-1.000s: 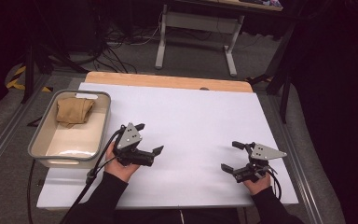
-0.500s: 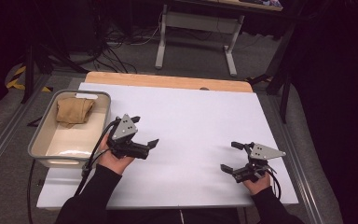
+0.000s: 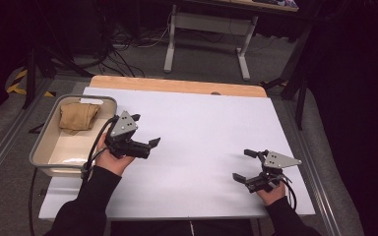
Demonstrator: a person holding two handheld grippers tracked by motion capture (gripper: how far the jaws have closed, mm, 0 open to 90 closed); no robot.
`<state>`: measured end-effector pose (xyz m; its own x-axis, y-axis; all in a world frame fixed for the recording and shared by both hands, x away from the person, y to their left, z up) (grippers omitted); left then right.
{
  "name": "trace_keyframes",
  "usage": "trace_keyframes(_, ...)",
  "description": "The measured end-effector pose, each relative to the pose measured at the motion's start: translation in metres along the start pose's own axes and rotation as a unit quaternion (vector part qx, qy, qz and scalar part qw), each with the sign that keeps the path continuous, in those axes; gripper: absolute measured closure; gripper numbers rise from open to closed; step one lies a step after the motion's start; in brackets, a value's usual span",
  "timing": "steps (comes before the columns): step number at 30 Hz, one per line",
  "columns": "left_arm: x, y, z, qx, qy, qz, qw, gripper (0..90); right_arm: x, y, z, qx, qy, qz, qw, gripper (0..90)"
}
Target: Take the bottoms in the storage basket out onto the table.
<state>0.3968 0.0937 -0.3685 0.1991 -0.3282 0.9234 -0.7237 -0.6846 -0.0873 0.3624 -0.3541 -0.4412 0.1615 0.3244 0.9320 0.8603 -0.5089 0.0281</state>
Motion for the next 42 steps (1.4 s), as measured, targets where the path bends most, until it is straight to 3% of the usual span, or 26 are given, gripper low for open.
trace_keyframes(21, 0.007, -0.037, -0.009, 0.021, -0.029, -0.007, 0.9993, 3.8, 0.0, 0.0, 0.0, 0.0, -0.003, -0.001, 1.0, 0.0)
trace_keyframes(42, 0.009, -0.082, -0.015, 0.045, -0.052, -0.042, 0.9967, 3.5, 0.0, -0.001, 0.001, 0.0, -0.006, -0.003, 1.0, 0.0)
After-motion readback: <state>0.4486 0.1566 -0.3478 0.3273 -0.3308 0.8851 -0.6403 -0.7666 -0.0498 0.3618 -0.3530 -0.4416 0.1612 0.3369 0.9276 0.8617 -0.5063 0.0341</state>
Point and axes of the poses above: each handheld gripper's, and its own axes: z roughly forward along the jaws, x roughly out of its top, y roughly to its right, the point moved 1 cm from there along z, roughly forward along the jaws, and after that the axes turned 2 degrees about x, right-handed, at the moved point
